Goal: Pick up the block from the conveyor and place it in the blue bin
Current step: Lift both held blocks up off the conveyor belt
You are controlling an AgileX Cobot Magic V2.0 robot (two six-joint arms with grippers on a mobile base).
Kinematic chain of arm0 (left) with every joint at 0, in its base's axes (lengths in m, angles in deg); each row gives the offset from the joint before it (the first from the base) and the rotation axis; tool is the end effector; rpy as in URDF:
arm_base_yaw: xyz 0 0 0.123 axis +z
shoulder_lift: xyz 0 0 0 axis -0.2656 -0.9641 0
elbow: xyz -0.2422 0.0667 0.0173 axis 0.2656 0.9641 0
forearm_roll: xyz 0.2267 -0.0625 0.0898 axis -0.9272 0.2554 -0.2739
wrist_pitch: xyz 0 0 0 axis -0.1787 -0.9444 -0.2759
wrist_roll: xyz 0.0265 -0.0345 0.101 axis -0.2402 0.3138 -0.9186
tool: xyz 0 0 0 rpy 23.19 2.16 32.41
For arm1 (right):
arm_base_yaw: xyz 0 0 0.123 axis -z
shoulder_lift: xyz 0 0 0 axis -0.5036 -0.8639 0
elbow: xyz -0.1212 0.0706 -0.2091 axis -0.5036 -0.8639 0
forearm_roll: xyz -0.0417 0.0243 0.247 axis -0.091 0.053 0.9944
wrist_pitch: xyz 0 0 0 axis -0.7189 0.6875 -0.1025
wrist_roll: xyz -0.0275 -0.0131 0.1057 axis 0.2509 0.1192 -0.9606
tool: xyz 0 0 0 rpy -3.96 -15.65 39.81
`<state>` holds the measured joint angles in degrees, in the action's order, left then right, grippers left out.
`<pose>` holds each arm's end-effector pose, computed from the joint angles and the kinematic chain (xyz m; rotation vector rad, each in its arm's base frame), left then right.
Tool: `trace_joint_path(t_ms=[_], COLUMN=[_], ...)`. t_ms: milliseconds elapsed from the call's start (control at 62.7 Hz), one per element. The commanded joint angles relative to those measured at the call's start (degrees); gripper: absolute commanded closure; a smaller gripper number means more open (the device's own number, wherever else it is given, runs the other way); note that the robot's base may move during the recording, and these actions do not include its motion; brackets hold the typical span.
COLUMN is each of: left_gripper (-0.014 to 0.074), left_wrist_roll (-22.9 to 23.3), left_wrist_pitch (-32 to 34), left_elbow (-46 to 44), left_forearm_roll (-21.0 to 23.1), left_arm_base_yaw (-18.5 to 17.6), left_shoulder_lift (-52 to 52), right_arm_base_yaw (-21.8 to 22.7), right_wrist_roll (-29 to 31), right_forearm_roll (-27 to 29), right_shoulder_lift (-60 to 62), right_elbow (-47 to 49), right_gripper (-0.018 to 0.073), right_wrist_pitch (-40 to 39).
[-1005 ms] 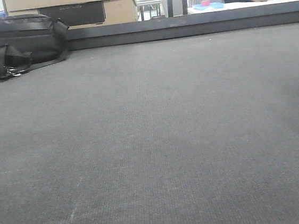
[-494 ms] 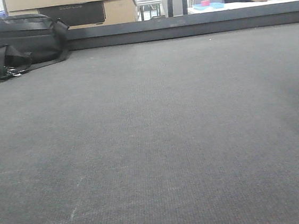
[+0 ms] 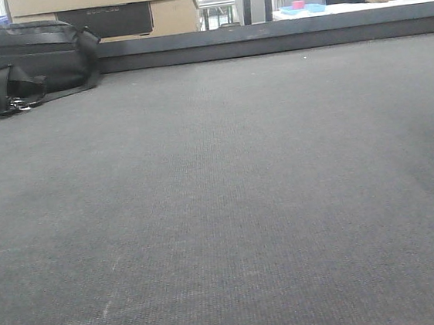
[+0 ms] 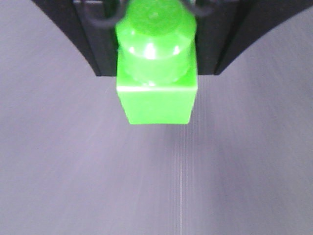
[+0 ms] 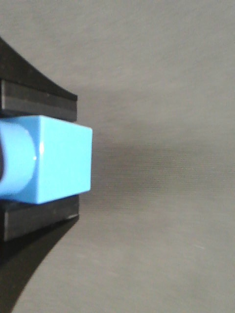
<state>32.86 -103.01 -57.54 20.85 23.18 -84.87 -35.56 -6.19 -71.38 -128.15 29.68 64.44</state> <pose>0.3010 0.0352 0.2534 -0.0536 2.5811 0.0109 0.2377 0.0298 0.2860 -0.1084 2.4975 0.1389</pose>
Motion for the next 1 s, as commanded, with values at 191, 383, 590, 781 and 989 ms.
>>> trace_joint_path(t_ms=[191,383,590,781,989], left_gripper=[0.0708,0.0708,0.0708,0.0708,0.0708], left_wrist_roll=[0.5,0.5,0.5,0.5,0.5], left_wrist_pitch=[23.2,32.7,32.9,33.1,27.9], left_elbow=[14.5,25.9,32.6,32.8,32.8], left_forearm_roll=[3.1,3.1,3.0,3.0,3.6], left_arm_base_yaw=[-0.1,-0.1,-0.8,-0.8,-0.8], left_shoulder_lift=[24.0,40.3,55.4,64.2,67.6], right_arm_base_yaw=[0.1,0.1,0.1,0.1,0.1], right_wrist_roll=[0.2,0.2,0.2,0.2,0.2], right_forearm_roll=[0.0,0.0,0.0,0.0,0.0], right_shoulder_lift=[14.3,25.7,35.3,42.4,48.0], right_elbow=[-13.2,-22.1,-27.2,-27.2,-27.2], right_gripper=[0.0721,0.0721,0.0721,0.0721,0.0721], right_wrist_pitch=[-20.7,-32.5,-38.3,-37.2,-34.2])
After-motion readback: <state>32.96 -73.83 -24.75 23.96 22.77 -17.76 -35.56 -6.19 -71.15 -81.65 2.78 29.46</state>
